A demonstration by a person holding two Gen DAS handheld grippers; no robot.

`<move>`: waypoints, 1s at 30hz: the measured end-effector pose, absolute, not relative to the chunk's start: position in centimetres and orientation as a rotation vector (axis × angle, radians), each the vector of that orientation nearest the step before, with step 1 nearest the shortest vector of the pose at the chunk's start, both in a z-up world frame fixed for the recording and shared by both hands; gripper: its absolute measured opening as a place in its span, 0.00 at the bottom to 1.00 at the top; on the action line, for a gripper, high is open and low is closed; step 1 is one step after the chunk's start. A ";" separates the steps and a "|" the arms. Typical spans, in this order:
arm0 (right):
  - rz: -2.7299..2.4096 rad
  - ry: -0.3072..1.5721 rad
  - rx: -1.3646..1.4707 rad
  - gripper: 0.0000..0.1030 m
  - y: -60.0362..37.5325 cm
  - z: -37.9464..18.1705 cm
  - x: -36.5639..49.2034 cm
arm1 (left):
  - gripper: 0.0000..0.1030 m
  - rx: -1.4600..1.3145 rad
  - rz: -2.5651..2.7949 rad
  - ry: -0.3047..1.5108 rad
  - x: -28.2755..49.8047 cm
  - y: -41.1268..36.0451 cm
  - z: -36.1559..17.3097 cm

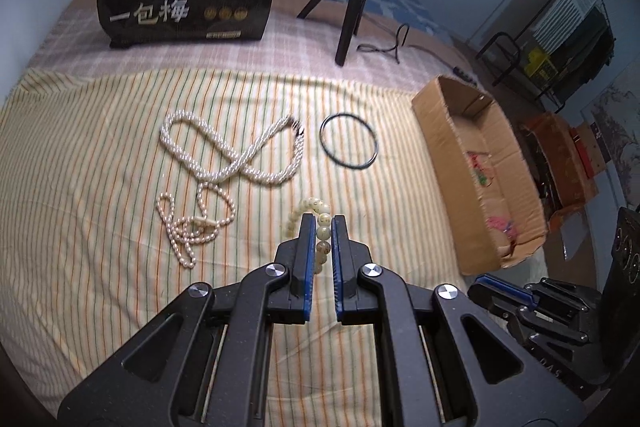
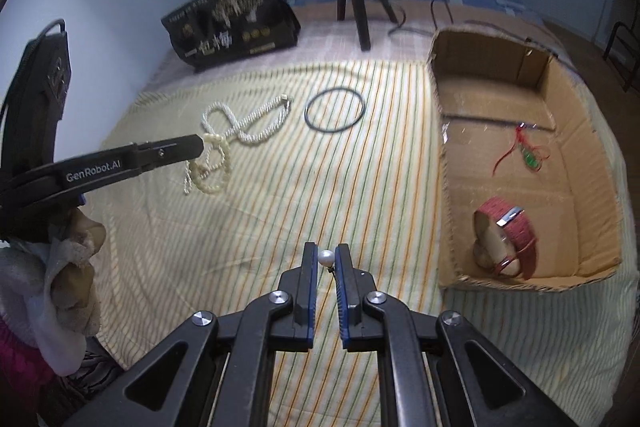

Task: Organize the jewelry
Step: 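Lift and carry the bracelet in left tool to the box while right tool carries the pearl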

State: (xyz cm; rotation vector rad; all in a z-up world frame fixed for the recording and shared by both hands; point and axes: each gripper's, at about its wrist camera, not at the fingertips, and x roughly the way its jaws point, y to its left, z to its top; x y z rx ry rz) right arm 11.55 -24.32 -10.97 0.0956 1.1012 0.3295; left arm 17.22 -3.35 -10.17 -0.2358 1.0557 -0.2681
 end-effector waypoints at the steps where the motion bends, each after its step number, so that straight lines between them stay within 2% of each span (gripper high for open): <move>1: 0.324 1.095 0.099 0.06 -24.6 -10.7 11.5 | 0.05 -0.240 -0.273 1.048 17.3 -3.4 -9.8; 15: 0.204 0.986 0.176 0.06 -32.4 -6.9 11.7 | 0.05 -0.223 -0.361 0.961 17.8 -7.8 -6.5; 30: 0.111 0.986 0.207 0.06 -38.3 -7.6 12.2 | 0.05 -0.139 -0.494 0.917 19.9 -17.1 -5.2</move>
